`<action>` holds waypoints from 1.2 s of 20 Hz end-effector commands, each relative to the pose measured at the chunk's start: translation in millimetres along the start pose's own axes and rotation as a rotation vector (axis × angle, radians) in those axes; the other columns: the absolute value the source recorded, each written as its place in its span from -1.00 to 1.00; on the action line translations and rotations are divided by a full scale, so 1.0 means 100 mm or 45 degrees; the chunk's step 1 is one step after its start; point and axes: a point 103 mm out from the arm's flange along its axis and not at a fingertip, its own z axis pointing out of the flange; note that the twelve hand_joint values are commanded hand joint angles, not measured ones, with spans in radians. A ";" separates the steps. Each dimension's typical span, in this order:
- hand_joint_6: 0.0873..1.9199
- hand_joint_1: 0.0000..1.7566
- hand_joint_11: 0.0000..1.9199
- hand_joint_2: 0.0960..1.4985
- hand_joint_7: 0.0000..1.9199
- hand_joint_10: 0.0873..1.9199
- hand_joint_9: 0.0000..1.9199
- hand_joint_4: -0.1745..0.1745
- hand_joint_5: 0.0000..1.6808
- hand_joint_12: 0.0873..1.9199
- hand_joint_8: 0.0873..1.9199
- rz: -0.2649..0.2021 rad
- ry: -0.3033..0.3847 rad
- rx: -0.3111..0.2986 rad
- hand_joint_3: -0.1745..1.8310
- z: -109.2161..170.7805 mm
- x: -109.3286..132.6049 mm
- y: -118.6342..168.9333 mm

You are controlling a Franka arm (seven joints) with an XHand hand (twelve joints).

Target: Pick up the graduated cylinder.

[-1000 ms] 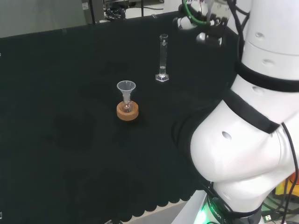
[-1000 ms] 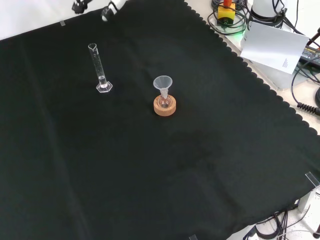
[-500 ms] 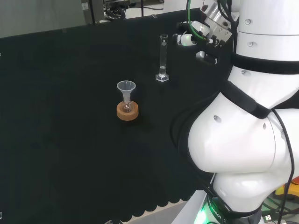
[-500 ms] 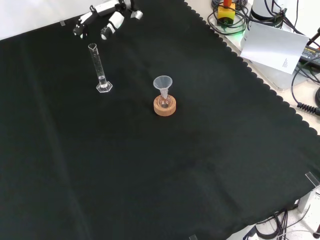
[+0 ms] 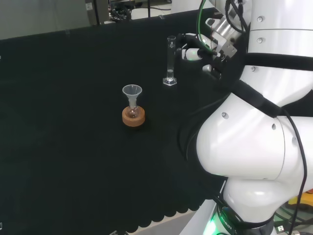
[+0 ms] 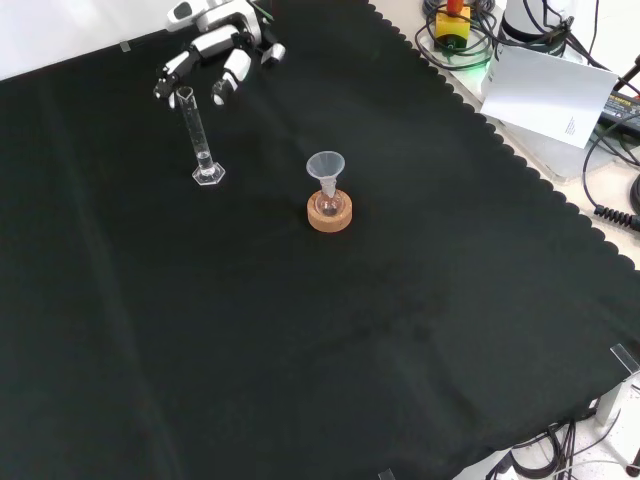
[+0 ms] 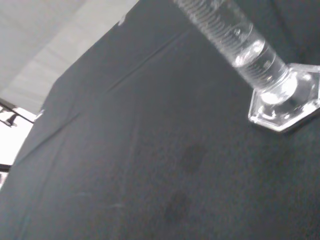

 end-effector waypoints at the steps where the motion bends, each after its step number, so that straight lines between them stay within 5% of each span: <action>1: -1.00 0.01 -0.82 0.36 -0.72 -0.41 -0.48 -0.32 -0.58 0.37 -0.36 -0.069 0.115 -0.043 -1.00 0.19 -0.08 0.09; 11: -1.00 0.17 -0.77 0.33 -0.70 -0.47 -0.47 -0.32 -0.50 0.35 -0.40 -0.175 0.250 -0.063 -1.00 0.33 -0.05 0.22; 24: -1.00 0.25 -0.62 0.32 -0.61 -0.47 -0.39 -0.06 -0.38 0.26 -0.40 -0.212 0.425 -0.069 -1.00 0.46 -0.11 0.27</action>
